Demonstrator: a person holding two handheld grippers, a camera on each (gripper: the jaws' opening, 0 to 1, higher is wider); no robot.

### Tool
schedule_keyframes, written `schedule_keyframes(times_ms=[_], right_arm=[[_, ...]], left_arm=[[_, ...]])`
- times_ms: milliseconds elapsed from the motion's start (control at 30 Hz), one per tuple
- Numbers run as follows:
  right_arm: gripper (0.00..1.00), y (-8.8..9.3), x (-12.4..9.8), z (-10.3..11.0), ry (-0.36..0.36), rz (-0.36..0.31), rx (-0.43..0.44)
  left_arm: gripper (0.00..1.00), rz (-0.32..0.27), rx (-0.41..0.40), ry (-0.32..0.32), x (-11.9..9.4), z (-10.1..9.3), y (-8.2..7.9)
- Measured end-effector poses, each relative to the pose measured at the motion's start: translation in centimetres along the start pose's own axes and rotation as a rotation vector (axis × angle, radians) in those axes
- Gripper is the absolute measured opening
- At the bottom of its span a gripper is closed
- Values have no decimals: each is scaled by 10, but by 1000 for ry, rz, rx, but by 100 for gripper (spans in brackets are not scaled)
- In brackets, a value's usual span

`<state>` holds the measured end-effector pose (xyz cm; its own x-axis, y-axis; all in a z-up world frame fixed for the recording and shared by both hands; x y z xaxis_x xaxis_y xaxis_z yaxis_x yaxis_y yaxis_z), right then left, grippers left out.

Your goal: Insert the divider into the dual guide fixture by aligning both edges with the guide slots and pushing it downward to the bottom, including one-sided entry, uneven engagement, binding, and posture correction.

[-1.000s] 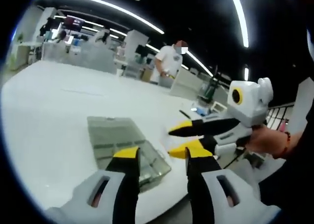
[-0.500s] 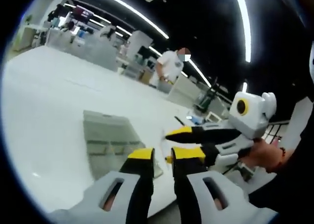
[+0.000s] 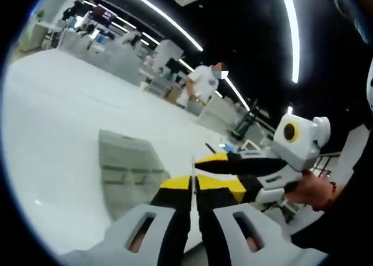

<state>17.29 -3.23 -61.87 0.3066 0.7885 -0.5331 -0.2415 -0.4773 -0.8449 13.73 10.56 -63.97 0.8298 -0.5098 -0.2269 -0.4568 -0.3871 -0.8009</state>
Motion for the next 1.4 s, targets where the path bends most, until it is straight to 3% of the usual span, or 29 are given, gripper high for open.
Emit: schedule_keyframes(times_ms=[300, 567, 733, 833, 1167, 1400], right_arm=[[28, 2, 1, -2, -30, -4, -22], [25, 2, 0, -4, -48, 23, -53], [25, 1, -1, -6, -48, 35, -105], [24, 0, 0, -5, -62, 55, -164], [22, 0, 6, -8, -131, 101, -242], [18, 1, 9, -1, -212, 128, -320]], left_arm=[[0, 16, 11, 5, -1, 0, 1], [0, 36, 84, -12, -3, 2, 0], [0, 78, 181, -27, -7, 1, 1], [0, 131, 312, -48, -8, 1, 2], [0, 138, 358, -28, -8, 0, 3], [0, 190, 471, -11, -9, -4, 10]])
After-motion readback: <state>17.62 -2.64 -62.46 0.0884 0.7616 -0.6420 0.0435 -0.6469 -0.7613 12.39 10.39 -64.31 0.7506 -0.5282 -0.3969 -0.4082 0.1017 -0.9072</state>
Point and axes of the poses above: the point that each gripper's makers call its tool centre point, and the gripper's own axes: x roughly forward along the fingers, z roughly to its left, y roughly out of its underside, the point moved 9 cm from there along -x, roughly backward along the fingers, and after that the axes turned 7 degrees about -y, right-handed, at the moved point
